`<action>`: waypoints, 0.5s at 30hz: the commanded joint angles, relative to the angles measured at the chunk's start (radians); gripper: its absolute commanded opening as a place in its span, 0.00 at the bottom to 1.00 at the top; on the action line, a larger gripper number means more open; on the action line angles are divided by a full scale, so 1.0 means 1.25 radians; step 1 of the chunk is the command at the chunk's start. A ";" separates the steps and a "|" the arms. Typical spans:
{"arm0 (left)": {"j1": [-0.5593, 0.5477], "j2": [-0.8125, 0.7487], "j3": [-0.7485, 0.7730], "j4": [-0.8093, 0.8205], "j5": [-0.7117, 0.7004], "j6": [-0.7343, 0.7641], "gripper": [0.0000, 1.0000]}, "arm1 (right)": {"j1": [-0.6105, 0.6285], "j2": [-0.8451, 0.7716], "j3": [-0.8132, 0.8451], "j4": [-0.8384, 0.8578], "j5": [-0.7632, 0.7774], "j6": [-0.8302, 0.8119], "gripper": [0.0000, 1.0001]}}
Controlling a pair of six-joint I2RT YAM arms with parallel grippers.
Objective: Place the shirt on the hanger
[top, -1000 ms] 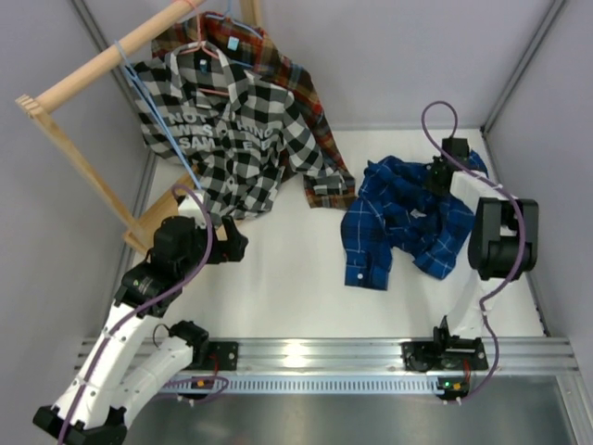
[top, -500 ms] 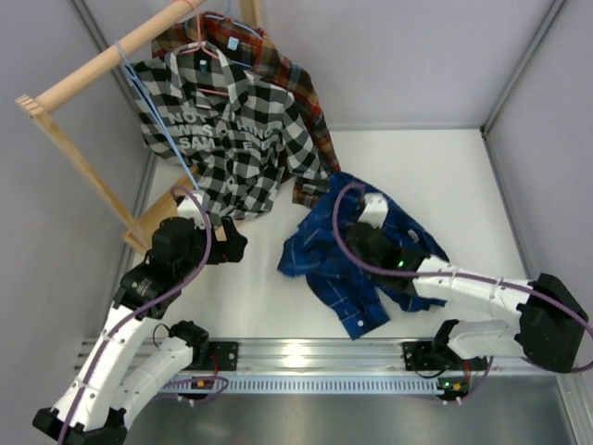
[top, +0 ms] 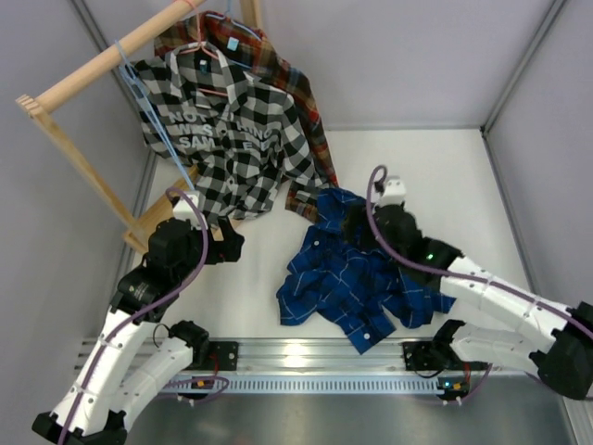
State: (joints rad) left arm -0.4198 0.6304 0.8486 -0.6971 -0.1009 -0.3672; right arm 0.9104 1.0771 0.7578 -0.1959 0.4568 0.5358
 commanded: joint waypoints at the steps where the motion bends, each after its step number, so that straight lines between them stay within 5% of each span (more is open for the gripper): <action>1: -0.002 -0.004 -0.004 0.042 -0.016 0.007 0.98 | -0.160 -0.037 0.084 -0.024 -0.209 -0.152 0.84; 9: -0.002 -0.001 -0.005 0.042 -0.016 0.008 0.98 | -0.312 0.285 0.329 -0.073 -0.406 -0.405 0.84; 15: -0.002 0.005 -0.005 0.042 -0.009 0.007 0.98 | -0.336 0.592 0.510 -0.123 -0.384 -0.510 0.85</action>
State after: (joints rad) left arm -0.4198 0.6323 0.8486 -0.6960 -0.1127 -0.3672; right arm 0.5156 1.7164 1.3102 -0.2825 0.0219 0.0090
